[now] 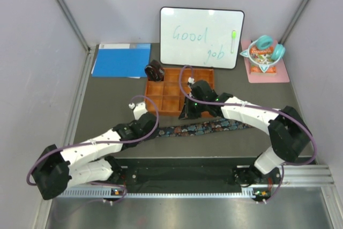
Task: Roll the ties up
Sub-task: Roll the tie at the center of the board.
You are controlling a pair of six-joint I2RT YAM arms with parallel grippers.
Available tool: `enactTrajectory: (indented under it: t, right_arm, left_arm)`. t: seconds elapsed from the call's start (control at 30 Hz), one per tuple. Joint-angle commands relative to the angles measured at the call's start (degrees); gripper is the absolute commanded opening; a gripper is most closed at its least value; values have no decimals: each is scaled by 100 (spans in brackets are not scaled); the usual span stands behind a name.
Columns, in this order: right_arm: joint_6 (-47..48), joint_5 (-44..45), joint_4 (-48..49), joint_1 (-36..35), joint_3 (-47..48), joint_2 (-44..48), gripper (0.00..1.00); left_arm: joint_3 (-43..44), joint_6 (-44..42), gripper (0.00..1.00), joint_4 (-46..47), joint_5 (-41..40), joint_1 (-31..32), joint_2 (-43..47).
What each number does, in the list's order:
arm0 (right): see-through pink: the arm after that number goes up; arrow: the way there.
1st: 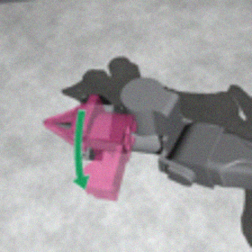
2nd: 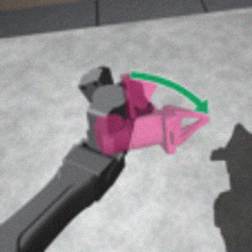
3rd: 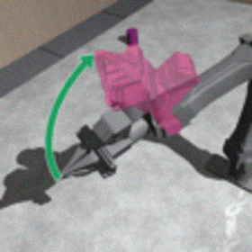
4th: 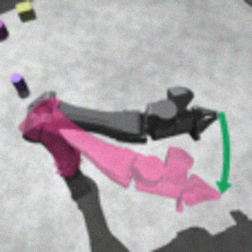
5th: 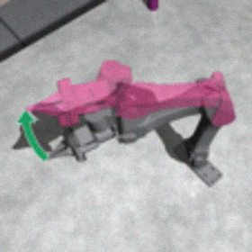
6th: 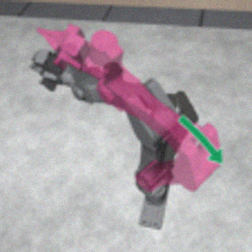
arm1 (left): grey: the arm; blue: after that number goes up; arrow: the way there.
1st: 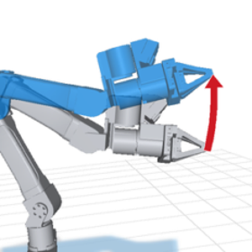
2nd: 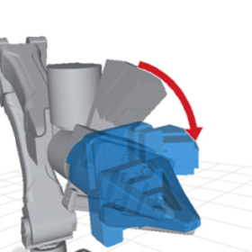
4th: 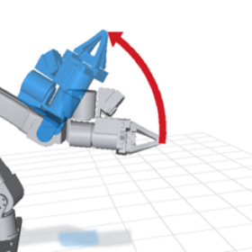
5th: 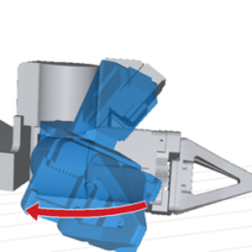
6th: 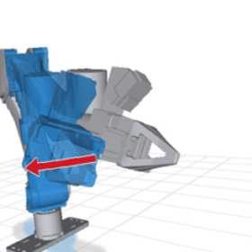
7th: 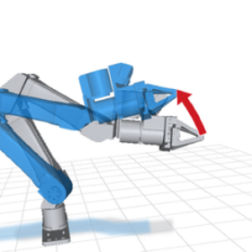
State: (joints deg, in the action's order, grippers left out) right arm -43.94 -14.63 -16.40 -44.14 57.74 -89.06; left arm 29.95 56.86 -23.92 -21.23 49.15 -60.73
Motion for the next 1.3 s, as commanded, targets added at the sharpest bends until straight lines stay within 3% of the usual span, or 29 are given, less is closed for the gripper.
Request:
enactTrajectory:
  t: [0.0, 0.27, 0.43, 0.7, 0.83, 1.0, 1.13, 1.27]
  right_arm:
    - [70, 31, 41, -24, -78, 231, 0]
    - [52, -4, 102, -24, -122, 222, 0]
    - [79, 4, 67, -24, -157, 248, 0]
    - [132, -22, 32, -24, -79, 248, 0]
    - [228, -83, -47, -24, 97, 152, 0]
    - [483, -40, -397, -121, 624, -120, 0]
    - [773, 197, -915, -428, 1441, -524, 0]
    - [1001, 259, -1224, -701, 2502, -1156, 0]
  left_arm:
    - [80, -8, 0, 257, -328, 7, -18]
    - [160, -175, 0, 362, -399, 7, -378]
    - [-16, -202, 7, 599, -337, 34, -492]
    - [343, -263, 46, 83, -425, 51, -159]
    - [643, -298, 54, -480, -618, 43, 113]
    - [1038, -255, 54, -1157, -856, 42, 605]
    - [1092, 44, 42, -1711, -918, 42, 966]
    - [584, 657, 23, -1985, -558, 51, 1466]
